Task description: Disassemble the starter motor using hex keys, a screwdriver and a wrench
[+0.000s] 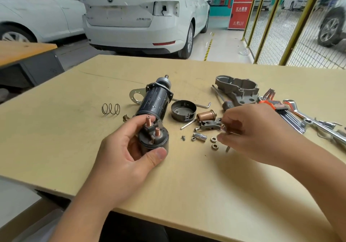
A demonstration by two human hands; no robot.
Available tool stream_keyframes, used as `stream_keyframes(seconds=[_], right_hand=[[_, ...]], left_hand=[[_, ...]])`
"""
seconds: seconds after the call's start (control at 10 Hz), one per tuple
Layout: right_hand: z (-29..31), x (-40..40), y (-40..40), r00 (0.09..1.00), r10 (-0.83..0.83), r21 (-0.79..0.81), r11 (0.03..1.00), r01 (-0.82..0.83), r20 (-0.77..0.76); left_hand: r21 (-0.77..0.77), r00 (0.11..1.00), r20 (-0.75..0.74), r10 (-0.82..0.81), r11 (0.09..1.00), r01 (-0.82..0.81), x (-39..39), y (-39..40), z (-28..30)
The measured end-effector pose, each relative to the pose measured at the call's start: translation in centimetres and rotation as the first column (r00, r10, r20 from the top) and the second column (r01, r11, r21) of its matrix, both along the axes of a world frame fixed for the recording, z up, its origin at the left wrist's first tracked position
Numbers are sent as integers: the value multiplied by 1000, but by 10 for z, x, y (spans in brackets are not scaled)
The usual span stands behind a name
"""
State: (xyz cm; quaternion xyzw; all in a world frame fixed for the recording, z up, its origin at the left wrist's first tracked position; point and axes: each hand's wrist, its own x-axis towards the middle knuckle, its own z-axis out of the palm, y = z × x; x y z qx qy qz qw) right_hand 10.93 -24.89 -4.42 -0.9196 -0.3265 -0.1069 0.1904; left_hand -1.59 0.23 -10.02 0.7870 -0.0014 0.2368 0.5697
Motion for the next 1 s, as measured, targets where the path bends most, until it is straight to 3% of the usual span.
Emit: stream_keyframes(seconds=[0.3, 0.5, 0.7, 0.9, 1.0], right_hand=[[5, 0, -5, 995, -102, -200, 975, 97, -16], [12, -4, -7, 981, -175, -344, 929, 136, -86], [15, -6, -10, 966, -228, -306, 934, 181, -124], [2, -18, -23, 958, -286, -263, 926, 270, -21], [8, -37, -36, 950, -311, -22, 950, 311, 7]], left_hand=[[157, 989, -41, 145, 978, -137, 5, 7, -4], [301, 929, -21, 370, 888, -347, 5, 14, 0], [383, 874, -9, 485, 809, -445, 14, 24, 6], [205, 912, -55, 407, 898, -389, 11, 34, 2], [13, 915, 16, 404, 915, -404, -1, 41, 12]])
